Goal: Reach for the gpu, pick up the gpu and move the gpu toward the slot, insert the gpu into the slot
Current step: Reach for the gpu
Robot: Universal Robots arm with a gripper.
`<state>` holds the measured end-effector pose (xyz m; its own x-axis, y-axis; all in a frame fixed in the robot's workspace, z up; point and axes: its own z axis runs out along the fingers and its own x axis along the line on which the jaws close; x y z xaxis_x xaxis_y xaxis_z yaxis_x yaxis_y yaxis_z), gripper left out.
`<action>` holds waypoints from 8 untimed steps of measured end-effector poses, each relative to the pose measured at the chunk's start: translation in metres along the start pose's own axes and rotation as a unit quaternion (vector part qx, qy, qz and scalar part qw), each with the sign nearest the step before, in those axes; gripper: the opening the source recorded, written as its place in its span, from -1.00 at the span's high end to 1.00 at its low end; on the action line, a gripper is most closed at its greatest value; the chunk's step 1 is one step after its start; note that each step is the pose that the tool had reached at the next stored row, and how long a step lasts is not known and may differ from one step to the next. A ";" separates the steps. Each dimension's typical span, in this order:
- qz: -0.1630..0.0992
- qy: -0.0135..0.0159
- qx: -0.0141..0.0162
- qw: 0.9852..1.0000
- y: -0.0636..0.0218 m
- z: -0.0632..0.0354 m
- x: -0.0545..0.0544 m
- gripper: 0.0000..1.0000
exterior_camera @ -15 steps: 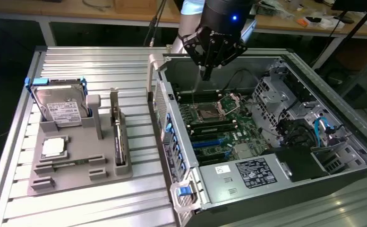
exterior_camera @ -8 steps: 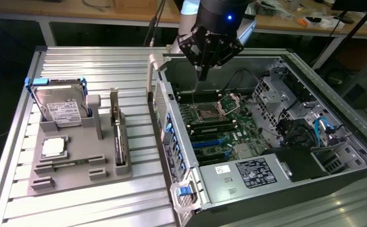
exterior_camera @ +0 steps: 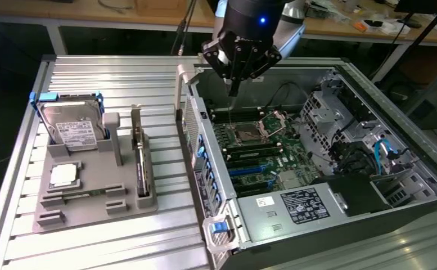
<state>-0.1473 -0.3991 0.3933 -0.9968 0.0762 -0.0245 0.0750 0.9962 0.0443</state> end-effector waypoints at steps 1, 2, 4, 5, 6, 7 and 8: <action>0.000 0.000 0.000 1.000 -0.0001 0.0000 0.002 0.79; 0.000 0.000 0.000 1.000 -0.0003 -0.0001 0.004 0.79; 0.000 0.000 0.000 1.000 -0.0008 -0.0003 0.010 0.79; 0.000 0.000 0.000 1.000 -0.0010 -0.0003 0.013 0.79; 0.000 0.000 0.000 1.000 -0.0011 -0.0004 0.014 0.79; 0.000 0.000 0.000 1.000 -0.0013 -0.0005 0.016 0.79; 0.000 0.000 0.000 1.000 -0.0015 -0.0005 0.018 0.79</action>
<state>-0.1657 -0.3992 0.3933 -0.9968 0.0762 -0.0245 0.0751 0.9962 0.0443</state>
